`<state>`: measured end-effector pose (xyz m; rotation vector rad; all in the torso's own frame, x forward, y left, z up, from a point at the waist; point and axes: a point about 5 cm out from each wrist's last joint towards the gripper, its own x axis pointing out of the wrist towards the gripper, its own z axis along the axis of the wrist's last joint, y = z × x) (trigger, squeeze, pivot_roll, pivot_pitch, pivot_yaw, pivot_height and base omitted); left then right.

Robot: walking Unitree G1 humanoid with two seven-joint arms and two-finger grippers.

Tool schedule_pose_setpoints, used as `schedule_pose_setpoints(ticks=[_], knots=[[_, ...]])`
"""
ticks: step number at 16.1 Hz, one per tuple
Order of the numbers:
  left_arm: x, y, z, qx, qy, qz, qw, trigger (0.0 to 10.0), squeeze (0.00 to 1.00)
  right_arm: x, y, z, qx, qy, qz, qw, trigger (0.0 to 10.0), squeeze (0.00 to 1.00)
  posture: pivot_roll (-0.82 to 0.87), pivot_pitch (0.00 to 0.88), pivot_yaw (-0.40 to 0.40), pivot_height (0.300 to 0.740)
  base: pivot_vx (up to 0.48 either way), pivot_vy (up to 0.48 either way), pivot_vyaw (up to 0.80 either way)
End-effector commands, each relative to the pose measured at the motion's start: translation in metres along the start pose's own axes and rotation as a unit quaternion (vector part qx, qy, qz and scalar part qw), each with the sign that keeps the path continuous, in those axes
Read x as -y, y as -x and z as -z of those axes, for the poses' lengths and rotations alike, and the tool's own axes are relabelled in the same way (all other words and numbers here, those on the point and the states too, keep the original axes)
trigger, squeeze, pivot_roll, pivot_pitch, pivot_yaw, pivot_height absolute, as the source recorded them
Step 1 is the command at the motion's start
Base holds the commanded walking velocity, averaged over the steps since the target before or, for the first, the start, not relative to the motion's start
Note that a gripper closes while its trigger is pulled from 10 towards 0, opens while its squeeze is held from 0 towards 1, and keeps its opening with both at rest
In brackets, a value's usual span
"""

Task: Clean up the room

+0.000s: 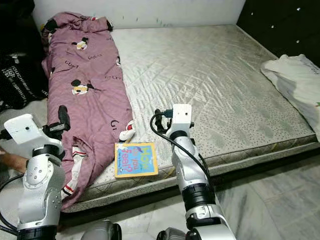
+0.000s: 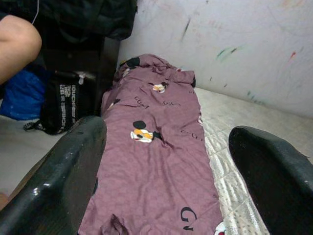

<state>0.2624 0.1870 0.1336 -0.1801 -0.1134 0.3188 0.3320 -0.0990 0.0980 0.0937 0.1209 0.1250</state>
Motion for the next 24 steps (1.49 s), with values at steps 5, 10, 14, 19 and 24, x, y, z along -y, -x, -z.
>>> schedule_pose_setpoints(ticks=[5, 10, 14, 19, 24], knots=[[0.003, 0.0, -0.001, 0.0, 0.001, 0.004, 1.0, 10.0, 0.0, 0.003, 0.0, -0.002, 0.001, -0.002, 0.007, 1.0, 10.0, 0.0, 0.12, 0.049, -0.057, 0.74, 0.0, 0.377, 0.0], [0.003, 0.0, -0.005, 0.007, 0.001, -0.002, 1.0, 10.0, 0.0, 0.004, 0.0, -0.002, 0.0, 0.0, 0.009, 1.0, 10.0, 0.0, 0.13, 0.049, -0.059, 0.74, 0.0, 0.0, 0.0], [0.004, 0.001, -0.007, 0.016, -0.024, 0.014, 0.999, 10.0, 0.0, 0.003, 0.0, -0.007, 0.014, -0.007, 0.001, 1.0, 10.0, 0.0, 0.11, 0.062, -0.053, 0.74, 0.0, 0.0, 0.0], [0.004, 0.006, -0.005, 0.01, -0.026, 0.019, 0.999, 10.0, 0.0, 0.001, 0.003, -0.008, 0.016, -0.009, -0.01, 1.0, 10.0, 0.0, 0.11, 0.081, -0.057, 0.74, 0.0, 0.0, 0.0], [0.003, 0.01, -0.005, 0.008, -0.027, 0.016, 0.999, 10.0, 0.0, 0.001, 0.006, -0.008, 0.018, -0.016, -0.012, 1.0, 10.0, 0.0, 0.11, 0.103, -0.055, 0.727, 0.0, 0.0, 0.0]])
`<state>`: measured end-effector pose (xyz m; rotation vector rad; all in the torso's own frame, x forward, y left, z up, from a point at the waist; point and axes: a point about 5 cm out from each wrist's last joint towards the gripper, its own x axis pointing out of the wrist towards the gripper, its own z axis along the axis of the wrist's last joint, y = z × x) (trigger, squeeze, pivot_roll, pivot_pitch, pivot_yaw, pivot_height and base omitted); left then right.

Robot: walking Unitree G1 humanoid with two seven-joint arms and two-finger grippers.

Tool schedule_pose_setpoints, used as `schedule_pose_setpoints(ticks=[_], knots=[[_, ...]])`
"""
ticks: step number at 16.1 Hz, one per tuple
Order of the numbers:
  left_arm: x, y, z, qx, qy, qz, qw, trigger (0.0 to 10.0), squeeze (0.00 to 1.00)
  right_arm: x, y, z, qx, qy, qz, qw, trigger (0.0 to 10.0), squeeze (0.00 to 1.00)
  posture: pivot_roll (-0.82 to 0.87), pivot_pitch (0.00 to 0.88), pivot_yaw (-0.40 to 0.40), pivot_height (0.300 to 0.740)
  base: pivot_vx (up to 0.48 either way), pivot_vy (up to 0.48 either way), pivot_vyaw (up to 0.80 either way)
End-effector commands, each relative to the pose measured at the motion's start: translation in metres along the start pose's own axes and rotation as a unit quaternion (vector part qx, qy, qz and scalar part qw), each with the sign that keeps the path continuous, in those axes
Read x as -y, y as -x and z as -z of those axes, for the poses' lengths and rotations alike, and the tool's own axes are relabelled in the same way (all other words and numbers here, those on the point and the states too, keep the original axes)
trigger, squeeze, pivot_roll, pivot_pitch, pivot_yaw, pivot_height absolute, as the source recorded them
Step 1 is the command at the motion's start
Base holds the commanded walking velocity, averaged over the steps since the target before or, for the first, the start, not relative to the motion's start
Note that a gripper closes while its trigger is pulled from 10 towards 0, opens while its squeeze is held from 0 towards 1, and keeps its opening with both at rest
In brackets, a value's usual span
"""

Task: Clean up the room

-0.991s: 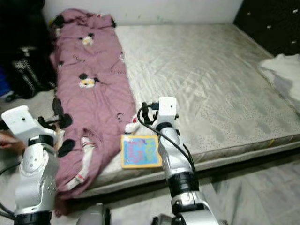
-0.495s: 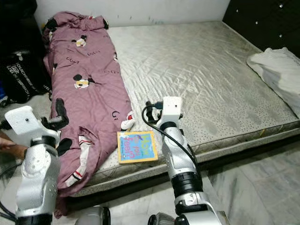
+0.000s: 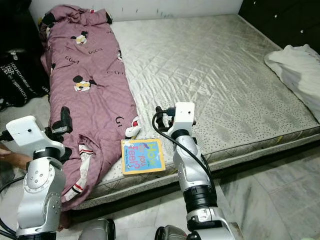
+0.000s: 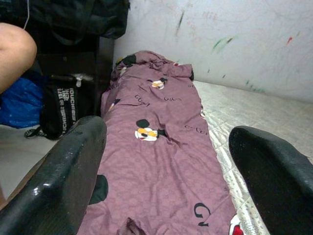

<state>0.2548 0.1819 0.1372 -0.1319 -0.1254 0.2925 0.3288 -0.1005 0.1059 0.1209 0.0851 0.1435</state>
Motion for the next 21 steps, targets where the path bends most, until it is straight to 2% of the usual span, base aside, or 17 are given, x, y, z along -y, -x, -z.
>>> schedule_pose_setpoints(ticks=[1, 11, 21], knots=[[0.0003, 0.0021, -0.0008, -0.002, -0.005, 0.001, 1.0, 10.0, 0.0, 0.0005, 0.0025, 0.0004, -0.001, -0.006, -0.002, 1.0, 10.0, 0.0, 0.11, 0.108, -0.054, 0.714, 0.0, 0.0, 0.0], [0.0, 0.0054, -0.0013, -0.006, -0.006, -0.008, 1.0, 10.0, 0.0, 0.001, 0.0073, 0.0004, -0.004, -0.008, -0.005, 1.0, 10.0, 0.0, 0.1, 0.124, -0.053, 0.601, 0.0, 0.0, 0.0], [-0.0044, 0.0036, -0.0028, -0.011, -0.009, -0.03, 0.999, 10.0, 0.0, -0.0027, 0.0066, 0.0023, -0.018, 0.007, -0.02, 1.0, 10.0, 0.0, 0.11, 0.125, -0.06, 0.596, 0.0, 0.0, 0.0]])
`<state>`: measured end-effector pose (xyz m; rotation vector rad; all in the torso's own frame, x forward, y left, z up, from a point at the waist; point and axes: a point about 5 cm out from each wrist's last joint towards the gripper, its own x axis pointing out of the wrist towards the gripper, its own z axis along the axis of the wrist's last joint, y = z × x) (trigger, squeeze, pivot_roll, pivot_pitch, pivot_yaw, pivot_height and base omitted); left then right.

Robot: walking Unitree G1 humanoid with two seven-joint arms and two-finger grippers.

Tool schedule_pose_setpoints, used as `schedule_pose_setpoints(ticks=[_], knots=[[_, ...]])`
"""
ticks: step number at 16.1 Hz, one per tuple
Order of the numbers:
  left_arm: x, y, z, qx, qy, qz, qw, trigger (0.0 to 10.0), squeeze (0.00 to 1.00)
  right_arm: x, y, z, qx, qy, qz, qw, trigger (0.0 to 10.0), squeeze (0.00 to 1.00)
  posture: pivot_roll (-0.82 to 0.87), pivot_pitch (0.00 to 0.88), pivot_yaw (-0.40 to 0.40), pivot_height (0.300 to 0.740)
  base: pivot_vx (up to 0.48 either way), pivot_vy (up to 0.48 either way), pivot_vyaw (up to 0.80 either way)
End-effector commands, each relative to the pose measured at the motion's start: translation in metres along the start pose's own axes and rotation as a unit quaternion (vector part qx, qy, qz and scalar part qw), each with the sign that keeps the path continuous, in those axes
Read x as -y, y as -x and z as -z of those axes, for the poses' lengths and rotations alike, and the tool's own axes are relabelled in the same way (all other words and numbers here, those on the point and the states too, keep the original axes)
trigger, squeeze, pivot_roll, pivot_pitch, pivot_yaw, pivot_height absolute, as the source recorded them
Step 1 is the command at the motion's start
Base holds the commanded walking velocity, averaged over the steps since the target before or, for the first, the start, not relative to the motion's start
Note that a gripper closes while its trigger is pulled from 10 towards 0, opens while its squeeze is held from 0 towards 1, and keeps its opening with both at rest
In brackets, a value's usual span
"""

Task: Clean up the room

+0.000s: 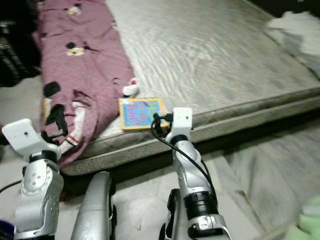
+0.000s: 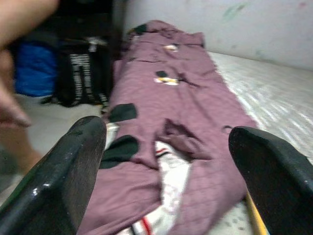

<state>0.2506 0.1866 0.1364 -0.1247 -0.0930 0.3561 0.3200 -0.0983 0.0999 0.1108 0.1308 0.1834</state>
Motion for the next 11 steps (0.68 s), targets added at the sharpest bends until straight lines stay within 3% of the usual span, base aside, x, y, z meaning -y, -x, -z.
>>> schedule_pose_setpoints(ticks=[1, 11], knots=[[0.001, 0.0011, -0.0028, 0.001, -0.001, 0.003, 1.0, 10.0, 0.0, -0.0004, -0.0012, -0.0044, 0.005, 0.005, -0.003, 1.0, 10.0, 0.0, 0.11, 0.124, -0.06, 0.596, 0.0, 0.0, 0.45], [0.0008, -0.0001, -0.0039, 0.001, -0.001, 0.009, 1.0, 10.0, 0.0, -0.0038, -0.0021, -0.0018, -0.001, -0.001, -0.015, 1.0, 10.0, 0.0, 0.12, 0.113, -0.058, 0.566, 0.0, 0.0, 0.05]])
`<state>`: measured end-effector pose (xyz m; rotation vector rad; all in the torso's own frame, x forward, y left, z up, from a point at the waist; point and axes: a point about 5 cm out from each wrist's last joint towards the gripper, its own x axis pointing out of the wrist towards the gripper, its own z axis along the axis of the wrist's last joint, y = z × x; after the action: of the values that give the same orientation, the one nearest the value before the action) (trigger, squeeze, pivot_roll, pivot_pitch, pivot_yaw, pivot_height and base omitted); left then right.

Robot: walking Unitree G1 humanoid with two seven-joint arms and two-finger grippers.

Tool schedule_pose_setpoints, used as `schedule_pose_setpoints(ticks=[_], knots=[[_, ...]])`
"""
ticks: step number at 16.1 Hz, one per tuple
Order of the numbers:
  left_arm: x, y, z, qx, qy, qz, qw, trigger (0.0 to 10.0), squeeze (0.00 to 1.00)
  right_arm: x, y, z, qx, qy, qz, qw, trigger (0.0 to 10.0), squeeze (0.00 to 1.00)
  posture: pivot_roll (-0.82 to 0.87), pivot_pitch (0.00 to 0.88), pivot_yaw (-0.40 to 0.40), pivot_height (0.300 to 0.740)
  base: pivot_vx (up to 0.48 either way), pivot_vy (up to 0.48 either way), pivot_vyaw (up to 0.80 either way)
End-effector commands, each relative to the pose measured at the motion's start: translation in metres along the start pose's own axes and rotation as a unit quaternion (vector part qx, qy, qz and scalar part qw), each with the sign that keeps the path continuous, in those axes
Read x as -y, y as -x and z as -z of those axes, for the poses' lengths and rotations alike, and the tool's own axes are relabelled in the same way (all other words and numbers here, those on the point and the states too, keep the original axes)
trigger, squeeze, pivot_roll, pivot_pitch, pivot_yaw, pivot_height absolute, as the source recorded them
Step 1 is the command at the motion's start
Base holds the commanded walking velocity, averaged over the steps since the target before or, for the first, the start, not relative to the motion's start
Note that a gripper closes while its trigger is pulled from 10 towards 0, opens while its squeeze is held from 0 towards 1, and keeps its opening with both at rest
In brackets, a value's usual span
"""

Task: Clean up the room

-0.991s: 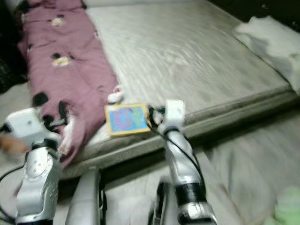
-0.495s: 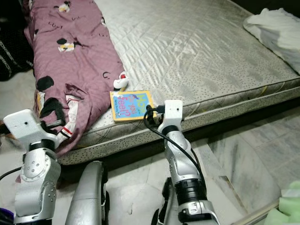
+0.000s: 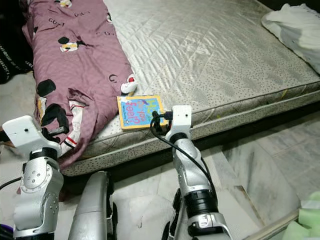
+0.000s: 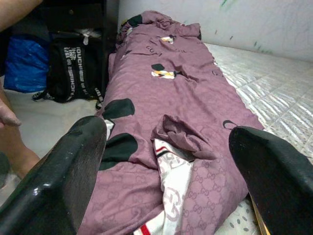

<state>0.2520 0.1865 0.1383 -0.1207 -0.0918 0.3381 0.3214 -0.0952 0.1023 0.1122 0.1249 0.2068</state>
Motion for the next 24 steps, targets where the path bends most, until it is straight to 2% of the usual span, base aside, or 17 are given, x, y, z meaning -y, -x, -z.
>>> schedule_pose_setpoints(ticks=[1, 4, 17, 24], knots=[[-0.0026, 0.001, -0.002, 0.002, -0.005, -0.008, 1.0, 10.0, 0.0, -0.0005, -0.0007, 0.0012, -0.006, -0.001, -0.002, 1.0, 10.0, 0.0, 0.12, 0.113, -0.058, 0.566, 0.0, 0.0, 0.0], [-0.0055, 0.0006, -0.0022, 0.003, -0.004, -0.015, 1.0, 10.0, 0.0, -0.0006, -0.001, 0.0024, -0.009, -0.002, -0.002, 1.0, 10.0, 0.0, 0.12, 0.113, -0.058, 0.566, 0.189, 0.0, 0.0], [-0.0052, 0.0018, 0.0006, -0.007, 0.007, -0.024, 1.0, 10.0, 0.0, -0.0005, -0.0018, 0.0026, -0.013, 0.006, -0.002, 1.0, 10.0, 0.0, 0.11, 0.125, -0.058, 0.566, 0.426, 0.0, 0.0], [-0.0032, 0.0023, 0.0032, -0.019, 0.009, -0.026, 0.999, 10.0, 0.0, -0.0003, -0.0013, 0.0035, -0.014, 0.007, 0.0, 1.0, 10.0, 0.0, 0.11, 0.13, -0.058, 0.566, 0.0, 0.0, 0.0]])
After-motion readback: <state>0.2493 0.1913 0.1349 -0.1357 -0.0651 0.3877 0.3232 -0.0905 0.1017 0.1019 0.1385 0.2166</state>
